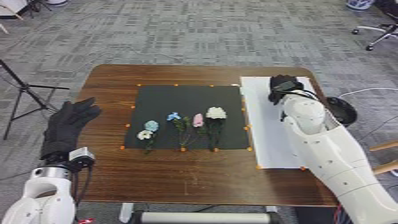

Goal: Arrange flowers

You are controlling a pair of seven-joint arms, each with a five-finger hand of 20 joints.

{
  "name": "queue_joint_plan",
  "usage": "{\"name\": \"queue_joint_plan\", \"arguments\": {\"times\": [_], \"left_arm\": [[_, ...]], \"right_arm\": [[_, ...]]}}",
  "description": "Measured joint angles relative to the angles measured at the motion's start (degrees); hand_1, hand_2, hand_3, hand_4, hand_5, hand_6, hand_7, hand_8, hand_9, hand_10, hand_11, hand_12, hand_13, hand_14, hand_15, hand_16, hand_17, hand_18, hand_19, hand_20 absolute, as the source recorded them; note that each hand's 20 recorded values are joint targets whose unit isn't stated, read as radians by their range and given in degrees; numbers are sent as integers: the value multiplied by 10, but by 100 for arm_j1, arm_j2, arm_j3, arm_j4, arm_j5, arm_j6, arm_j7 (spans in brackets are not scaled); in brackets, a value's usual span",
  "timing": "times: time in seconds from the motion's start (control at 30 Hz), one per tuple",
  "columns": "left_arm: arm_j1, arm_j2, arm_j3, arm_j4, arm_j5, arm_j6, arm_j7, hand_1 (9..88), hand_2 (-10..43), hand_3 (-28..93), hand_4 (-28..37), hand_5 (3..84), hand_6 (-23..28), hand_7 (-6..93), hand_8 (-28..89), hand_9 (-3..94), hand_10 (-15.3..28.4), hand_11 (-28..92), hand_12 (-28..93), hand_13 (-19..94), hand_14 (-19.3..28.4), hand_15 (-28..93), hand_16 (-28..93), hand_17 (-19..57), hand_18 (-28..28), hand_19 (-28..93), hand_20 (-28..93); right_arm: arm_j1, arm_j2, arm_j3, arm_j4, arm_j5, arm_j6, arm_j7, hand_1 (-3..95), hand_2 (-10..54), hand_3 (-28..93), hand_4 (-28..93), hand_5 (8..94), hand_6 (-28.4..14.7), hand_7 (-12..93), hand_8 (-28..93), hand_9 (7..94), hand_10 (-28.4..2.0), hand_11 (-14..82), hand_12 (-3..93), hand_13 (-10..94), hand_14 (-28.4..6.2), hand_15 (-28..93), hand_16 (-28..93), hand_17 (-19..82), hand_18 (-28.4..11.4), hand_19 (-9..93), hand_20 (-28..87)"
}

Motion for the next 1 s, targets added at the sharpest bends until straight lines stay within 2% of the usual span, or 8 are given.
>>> {"name": "queue_joint_plan", "arguments": {"times": [0.2, 0.37, 0.47, 0.6, 0.73, 0.87, 1.0], "left_arm": [[-20, 6, 13, 1, -6, 0, 8, 185, 110, 669, -283, 519, 29, 165, -63, 499, 152, 256, 163, 393, 191, 232, 22, 60, 129, 113, 173], [-20, 5, 13, 0, -11, 2, 14, 185, 110, 669, -283, 519, 32, 164, -63, 499, 153, 256, 163, 392, 192, 231, 22, 60, 129, 113, 172], [-16, 5, 7, -3, -13, 2, 15, 185, 110, 669, -283, 519, 32, 164, -63, 499, 153, 256, 163, 393, 192, 230, 22, 60, 129, 113, 172], [-10, 5, -9, -8, -17, 2, 16, 185, 110, 668, -283, 519, 34, 163, -63, 499, 153, 257, 163, 393, 192, 231, 22, 60, 129, 113, 173], [2, 5, -29, -14, -26, 2, 16, 185, 111, 668, -283, 518, 33, 163, -62, 499, 153, 256, 163, 392, 192, 231, 23, 60, 128, 113, 173], [12, 6, -33, -19, -28, 2, 14, 185, 112, 665, -283, 519, 34, 162, -62, 499, 153, 256, 163, 393, 192, 231, 22, 60, 128, 113, 173], [33, 11, -39, -40, -34, 9, 9, 184, 112, 665, -283, 519, 34, 162, -62, 499, 153, 256, 163, 392, 192, 231, 22, 59, 129, 113, 174]], "right_arm": [[0, 54, -222, 210, 66, 856, -25, 645, -67, 509, -166, 784, -4, 159, 62, 862, -100, 73, 289, 886, -30, 590, 314, 523, -191, 928, 509], [67, 346, -742, 56, 685, 1104, 70, 640, -74, 524, -162, 790, -6, 160, 66, 871, -93, 64, 299, 894, -27, 577, 321, 530, -188, 928, 510], [107, 656, -1096, -352, 1406, 1174, 337, 634, -77, 533, -157, 793, -5, 160, 68, 876, -92, 64, 301, 899, -26, 573, 324, 534, -188, 930, 513], [104, 1114, -1293, -1285, 2594, 1222, 919, 629, -82, 542, -155, 797, -7, 157, 70, 877, -93, 61, 303, 903, -25, 570, 329, 539, -188, 931, 516], [100, 1473, -1291, -2118, 3586, 1226, 1153, 630, -84, 543, -154, 799, -8, 153, 71, 880, -94, 59, 300, 905, -25, 568, 332, 541, -188, 932, 516], [31, 1649, -1275, -2639, 4434, 1226, 1367, 631, -86, 543, -149, 802, -10, 147, 72, 881, -99, 57, 295, 909, -24, 563, 334, 546, -191, 932, 517], [-183, 1672, -1247, -2987, 5609, 1299, 1991, 634, -88, 540, -148, 806, -12, 142, 74, 882, -101, 56, 292, 912, -23, 562, 336, 552, -189, 932, 518]]}}
